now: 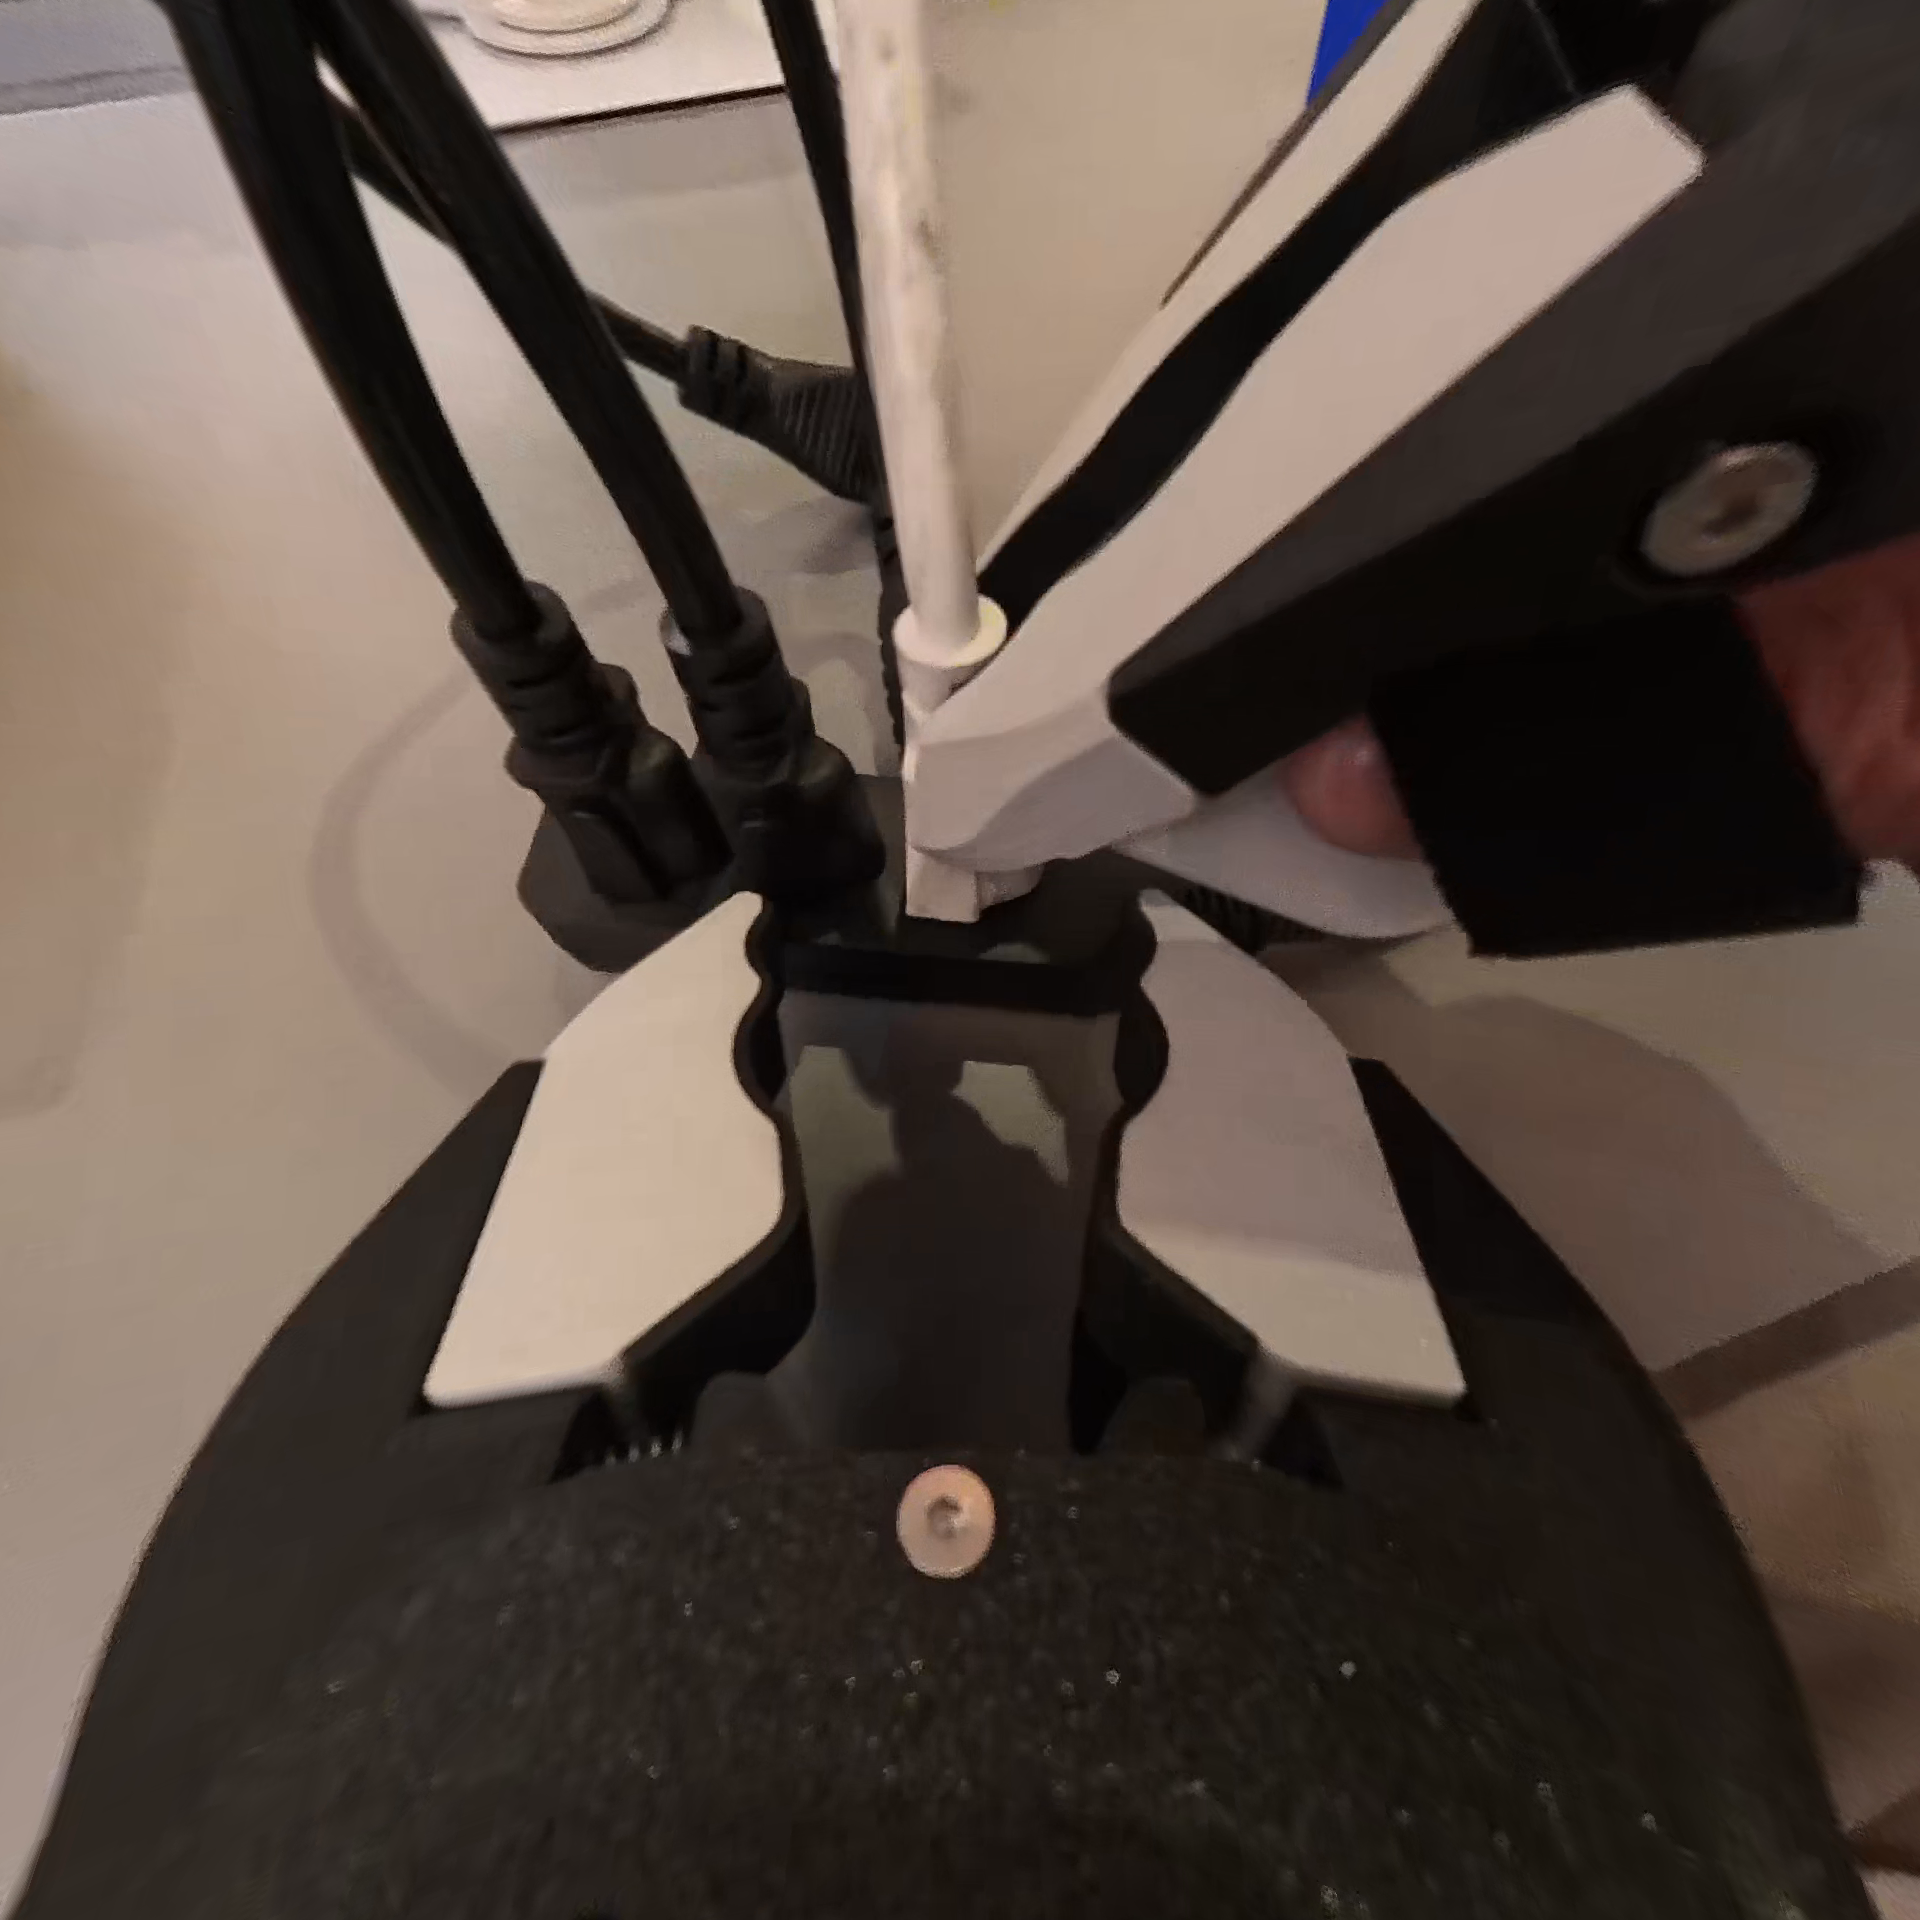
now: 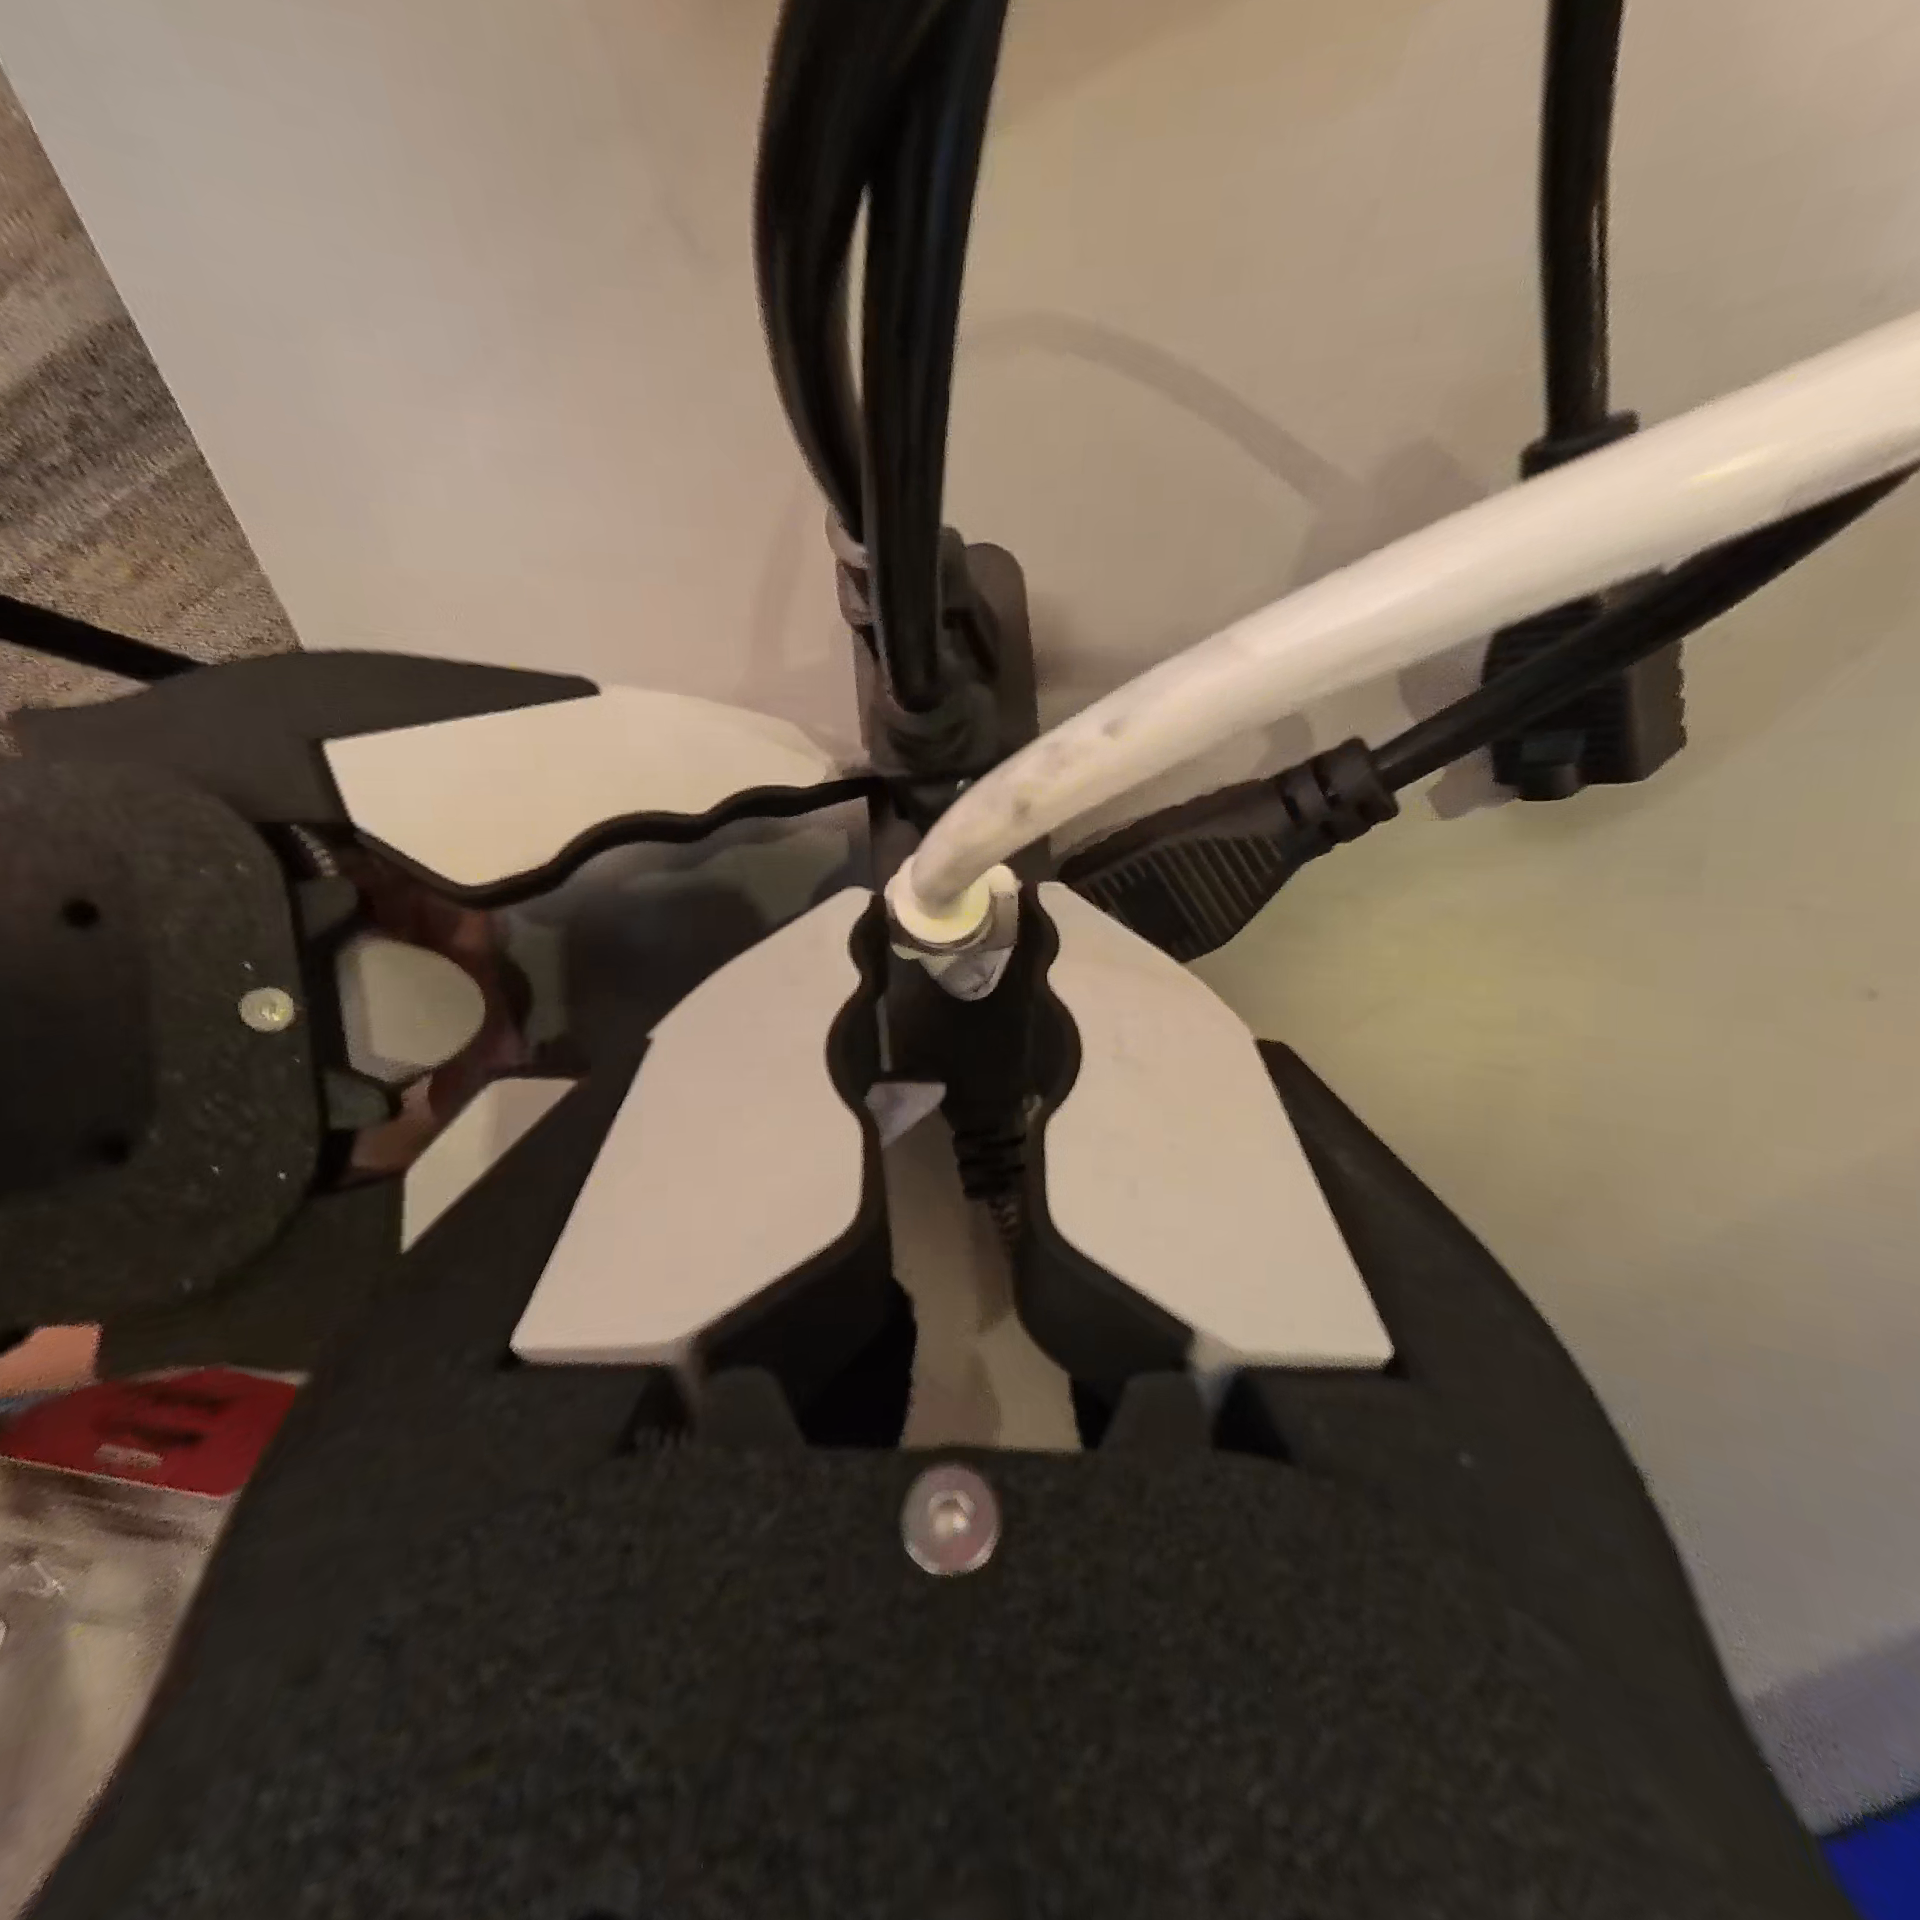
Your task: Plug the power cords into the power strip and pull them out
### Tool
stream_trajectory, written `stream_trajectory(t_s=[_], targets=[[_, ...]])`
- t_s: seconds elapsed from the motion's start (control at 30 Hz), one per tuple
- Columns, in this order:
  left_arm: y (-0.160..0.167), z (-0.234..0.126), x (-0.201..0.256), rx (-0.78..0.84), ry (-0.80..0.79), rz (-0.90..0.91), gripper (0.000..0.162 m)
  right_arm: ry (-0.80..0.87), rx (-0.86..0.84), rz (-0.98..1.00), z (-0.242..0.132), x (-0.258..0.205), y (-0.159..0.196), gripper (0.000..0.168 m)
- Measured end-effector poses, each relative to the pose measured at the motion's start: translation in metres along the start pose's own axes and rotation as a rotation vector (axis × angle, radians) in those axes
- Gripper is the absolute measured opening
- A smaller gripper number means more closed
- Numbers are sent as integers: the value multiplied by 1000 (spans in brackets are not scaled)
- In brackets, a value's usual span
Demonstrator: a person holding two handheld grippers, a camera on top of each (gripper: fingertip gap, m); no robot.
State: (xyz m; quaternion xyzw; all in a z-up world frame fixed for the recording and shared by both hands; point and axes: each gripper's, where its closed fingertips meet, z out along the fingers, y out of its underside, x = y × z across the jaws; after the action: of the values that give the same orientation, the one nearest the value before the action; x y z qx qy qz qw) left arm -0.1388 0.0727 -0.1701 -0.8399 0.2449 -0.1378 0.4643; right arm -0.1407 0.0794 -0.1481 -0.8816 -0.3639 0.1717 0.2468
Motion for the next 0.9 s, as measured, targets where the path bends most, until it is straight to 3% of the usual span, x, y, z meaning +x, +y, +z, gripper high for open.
stream_trajectory(t_s=[0.17,0.53,0.7,0.9], targets=[[0,-2,-7,25,-75,-13,43,-21,21,34,1,-3,-2,24],[0,0,8,7,-18,42,39,-87,15,28,2,-5,-2,24],[1,-1,1,-14,-5,63,24,-83,13,-39,2,-6,-2,24],[2,0,8,-11,-1,117,23,-82,-111,-134,-2,-4,4,23]])
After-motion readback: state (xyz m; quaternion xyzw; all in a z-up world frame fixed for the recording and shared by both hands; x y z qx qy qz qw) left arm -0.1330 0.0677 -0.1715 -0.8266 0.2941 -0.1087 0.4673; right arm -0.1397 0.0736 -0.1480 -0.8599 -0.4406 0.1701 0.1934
